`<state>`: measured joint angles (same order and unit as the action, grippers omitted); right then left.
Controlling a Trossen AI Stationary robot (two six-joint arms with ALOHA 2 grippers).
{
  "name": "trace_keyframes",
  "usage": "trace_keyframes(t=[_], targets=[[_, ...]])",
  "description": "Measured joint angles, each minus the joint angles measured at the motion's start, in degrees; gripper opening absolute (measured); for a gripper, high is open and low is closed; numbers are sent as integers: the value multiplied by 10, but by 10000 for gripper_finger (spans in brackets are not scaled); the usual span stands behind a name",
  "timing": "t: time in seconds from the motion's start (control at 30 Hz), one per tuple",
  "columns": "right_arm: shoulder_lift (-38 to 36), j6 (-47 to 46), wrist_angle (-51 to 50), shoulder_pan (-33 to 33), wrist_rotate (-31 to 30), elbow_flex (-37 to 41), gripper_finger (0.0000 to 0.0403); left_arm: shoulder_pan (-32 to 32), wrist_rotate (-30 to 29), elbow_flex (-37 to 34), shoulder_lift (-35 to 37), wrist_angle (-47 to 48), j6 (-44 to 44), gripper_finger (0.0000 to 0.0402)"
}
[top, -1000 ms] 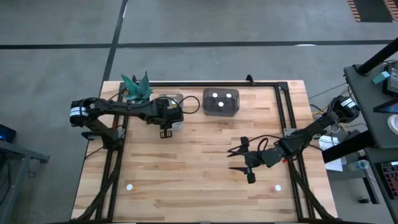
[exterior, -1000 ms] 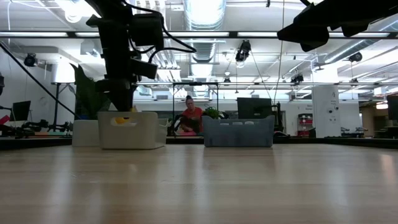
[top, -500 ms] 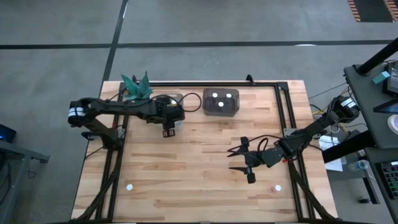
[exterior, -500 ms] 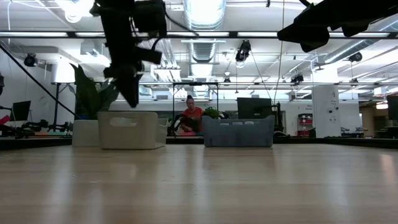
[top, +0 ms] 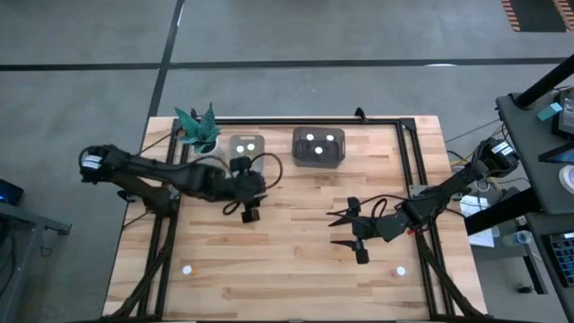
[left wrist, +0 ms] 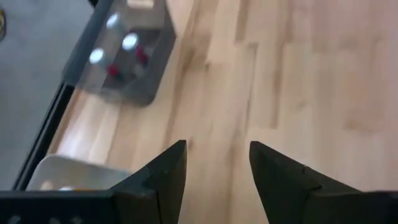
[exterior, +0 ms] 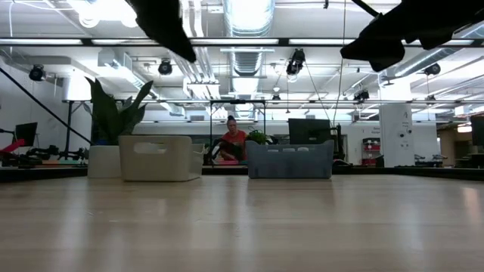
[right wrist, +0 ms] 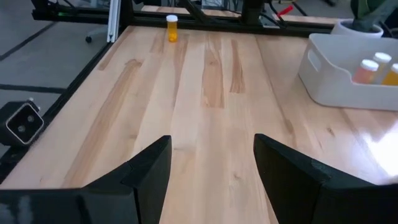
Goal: Pick and place medicine bottles into bin by pill shape (circle, oval)
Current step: Put the pink tablet bottle into the gray bin
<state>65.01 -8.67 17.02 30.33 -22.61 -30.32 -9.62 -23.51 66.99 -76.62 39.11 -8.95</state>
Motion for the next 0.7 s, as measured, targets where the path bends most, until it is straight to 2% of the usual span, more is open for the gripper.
trace_keyframes(t=[0.13, 0.3, 0.43, 0.53, 0.7], targets=[[0, -21, -2, 0, 0, 0, 219, -55, -26, -6, 4, -55, -31, 160], [0, -59, -5, 2, 3, 0, 219, -115, -25, -7, -9, -120, -42, 160], [0, -106, -16, 2, 34, -4, 219, -154, -31, -7, -21, -171, -42, 160], [0, -144, -66, 5, 65, -29, 219, -178, -41, -7, -33, -210, -42, 160], [0, -206, -193, 31, 78, -95, 219, -202, -44, -8, -57, -257, -29, 160]])
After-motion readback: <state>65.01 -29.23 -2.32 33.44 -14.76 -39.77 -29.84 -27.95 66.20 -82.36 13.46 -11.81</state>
